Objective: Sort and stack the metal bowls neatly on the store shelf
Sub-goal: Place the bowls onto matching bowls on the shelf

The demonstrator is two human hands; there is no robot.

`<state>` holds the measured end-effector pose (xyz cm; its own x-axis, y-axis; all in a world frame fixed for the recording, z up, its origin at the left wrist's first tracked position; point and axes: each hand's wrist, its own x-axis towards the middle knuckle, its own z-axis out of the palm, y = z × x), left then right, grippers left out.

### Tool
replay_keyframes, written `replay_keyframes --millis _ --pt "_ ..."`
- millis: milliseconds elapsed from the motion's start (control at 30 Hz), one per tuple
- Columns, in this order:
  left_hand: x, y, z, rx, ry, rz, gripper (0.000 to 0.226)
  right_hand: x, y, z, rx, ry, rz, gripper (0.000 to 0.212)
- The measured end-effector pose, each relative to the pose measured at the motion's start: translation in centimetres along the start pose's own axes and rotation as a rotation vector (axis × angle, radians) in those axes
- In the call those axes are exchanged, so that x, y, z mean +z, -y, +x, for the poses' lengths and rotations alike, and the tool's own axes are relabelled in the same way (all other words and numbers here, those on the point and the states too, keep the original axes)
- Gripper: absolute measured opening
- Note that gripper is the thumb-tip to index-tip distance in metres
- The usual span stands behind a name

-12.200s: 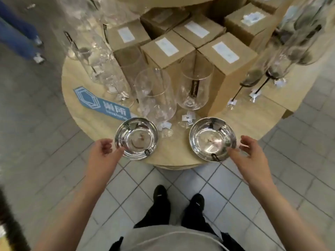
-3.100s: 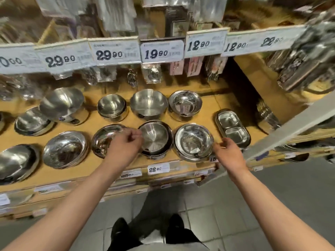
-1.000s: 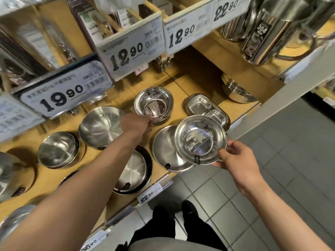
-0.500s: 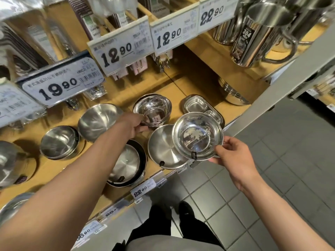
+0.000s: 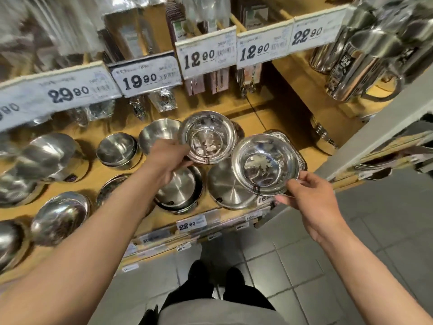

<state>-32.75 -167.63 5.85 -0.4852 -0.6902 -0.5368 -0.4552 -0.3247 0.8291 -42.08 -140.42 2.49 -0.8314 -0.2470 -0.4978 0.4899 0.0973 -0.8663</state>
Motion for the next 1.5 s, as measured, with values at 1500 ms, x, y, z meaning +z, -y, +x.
replay_keyframes --millis 1500 --pt "-41.4 14.4 -8.3 -0.141 -0.247 -0.445 0.007 37.1 -13.4 -15.0 -0.029 0.422 -0.390 0.008"
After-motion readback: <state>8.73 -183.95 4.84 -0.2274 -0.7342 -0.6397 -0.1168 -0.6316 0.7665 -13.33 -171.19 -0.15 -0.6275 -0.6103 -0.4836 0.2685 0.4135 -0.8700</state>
